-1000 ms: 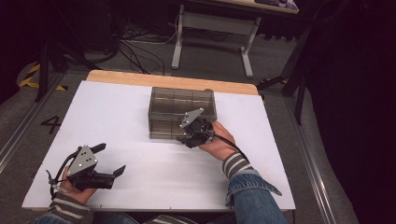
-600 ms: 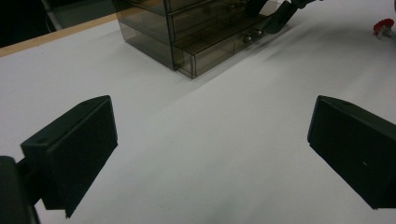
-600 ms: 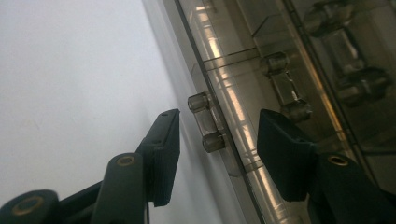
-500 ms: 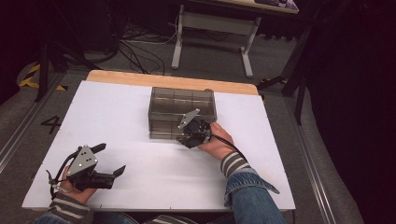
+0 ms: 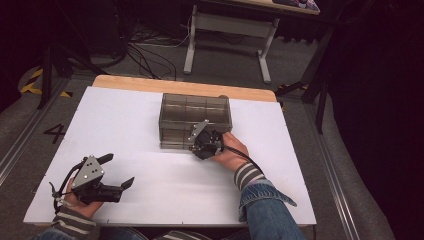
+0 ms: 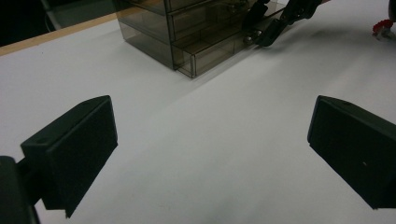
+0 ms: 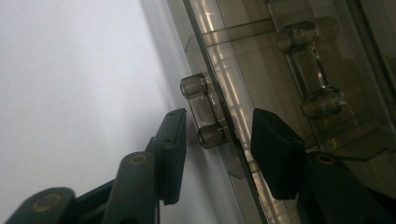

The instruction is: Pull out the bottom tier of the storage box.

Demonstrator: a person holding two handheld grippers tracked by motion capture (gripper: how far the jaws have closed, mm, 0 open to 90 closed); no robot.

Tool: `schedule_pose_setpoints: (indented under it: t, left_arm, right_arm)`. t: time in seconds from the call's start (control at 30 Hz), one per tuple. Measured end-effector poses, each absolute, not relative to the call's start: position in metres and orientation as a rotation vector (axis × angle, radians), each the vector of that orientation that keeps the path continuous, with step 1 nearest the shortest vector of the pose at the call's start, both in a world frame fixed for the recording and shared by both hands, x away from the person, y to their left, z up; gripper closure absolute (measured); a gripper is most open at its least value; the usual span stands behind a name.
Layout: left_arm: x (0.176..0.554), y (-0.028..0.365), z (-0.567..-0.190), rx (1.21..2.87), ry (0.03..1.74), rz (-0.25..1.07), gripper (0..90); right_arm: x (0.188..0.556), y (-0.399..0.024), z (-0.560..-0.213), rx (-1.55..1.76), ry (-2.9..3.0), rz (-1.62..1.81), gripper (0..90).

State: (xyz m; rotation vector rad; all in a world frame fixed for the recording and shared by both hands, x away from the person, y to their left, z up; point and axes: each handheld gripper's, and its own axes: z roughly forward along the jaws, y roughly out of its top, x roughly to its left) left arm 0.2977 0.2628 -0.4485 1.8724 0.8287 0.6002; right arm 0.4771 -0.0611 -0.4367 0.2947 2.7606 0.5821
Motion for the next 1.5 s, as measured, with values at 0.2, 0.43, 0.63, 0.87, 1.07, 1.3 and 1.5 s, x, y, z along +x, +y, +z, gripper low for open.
schedule_pose_setpoints:
  t: [0.2,0.43,0.63,0.87,1.07,1.3,1.5]
  left_arm:
    - [0.298,0.263,-0.448,1.872,0.828,0.600,2.3]
    - [0.298,0.263,-0.448,1.871,0.828,0.601,2.3]
    - [0.298,0.262,-0.448,1.866,0.830,0.596,2.2]
    - [0.298,0.262,-0.448,1.871,0.822,0.602,2.3]
    - [0.298,0.261,-0.448,1.869,0.826,0.595,2.3]
    - [0.298,0.261,-0.448,1.867,0.825,0.597,2.3]
    - [0.298,0.261,-0.448,1.868,0.825,0.598,2.2]
  right_arm:
    - [0.476,-0.060,-0.436,0.281,2.754,0.559,65.6]
    - [0.474,-0.059,-0.435,0.277,2.744,0.555,66.3]
    - [0.467,-0.060,-0.431,0.272,2.771,0.565,66.7]
    - [0.458,-0.062,-0.427,0.253,2.822,0.547,67.3]
    - [0.447,-0.062,-0.425,0.231,2.860,0.535,68.6]
    - [0.438,-0.062,-0.426,0.212,2.881,0.510,69.5]
    - [0.433,-0.062,-0.428,0.202,2.892,0.514,70.4]
